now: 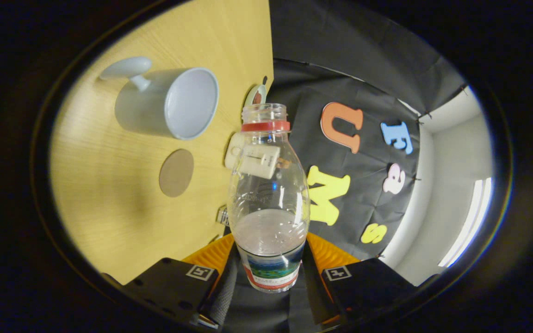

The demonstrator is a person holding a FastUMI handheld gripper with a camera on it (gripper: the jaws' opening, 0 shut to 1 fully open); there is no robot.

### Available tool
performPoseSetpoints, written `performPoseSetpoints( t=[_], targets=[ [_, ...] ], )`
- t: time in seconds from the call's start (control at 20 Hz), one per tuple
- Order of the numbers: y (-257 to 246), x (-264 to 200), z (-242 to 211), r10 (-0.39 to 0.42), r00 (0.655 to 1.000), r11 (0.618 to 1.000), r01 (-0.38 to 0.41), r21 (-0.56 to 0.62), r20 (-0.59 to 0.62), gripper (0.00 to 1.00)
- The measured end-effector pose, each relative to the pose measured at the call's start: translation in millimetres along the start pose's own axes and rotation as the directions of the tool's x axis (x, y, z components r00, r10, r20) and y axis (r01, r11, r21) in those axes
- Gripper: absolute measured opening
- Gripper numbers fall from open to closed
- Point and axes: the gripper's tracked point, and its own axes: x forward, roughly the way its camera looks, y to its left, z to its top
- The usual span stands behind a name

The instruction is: Take the bottle from table, then pour the juice into the cup, finally place the bottle on the coaster

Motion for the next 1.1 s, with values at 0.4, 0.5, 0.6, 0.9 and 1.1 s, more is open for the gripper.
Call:
performPoseSetpoints(
  t=[0.4,0.5,0.6,0.9,1.1],
  targets=[
    [-7,-11,19,0.14,0.984,0.837,-0.176,0.518,0.108,0.72],
    [-24,-8,23,0.137,0.981,0.74,-0.195,0.643,0.14,0.72],
    [-38,-3,29,0.123,0.975,0.622,-0.222,0.751,0.187,0.73],
    [-67,25,32,0.046,0.953,0.159,-0.303,0.94,0.299,0.72],
    [-45,57,34,0.06,0.944,-0.03,-0.323,0.946,0.324,0.72]
  ],
)
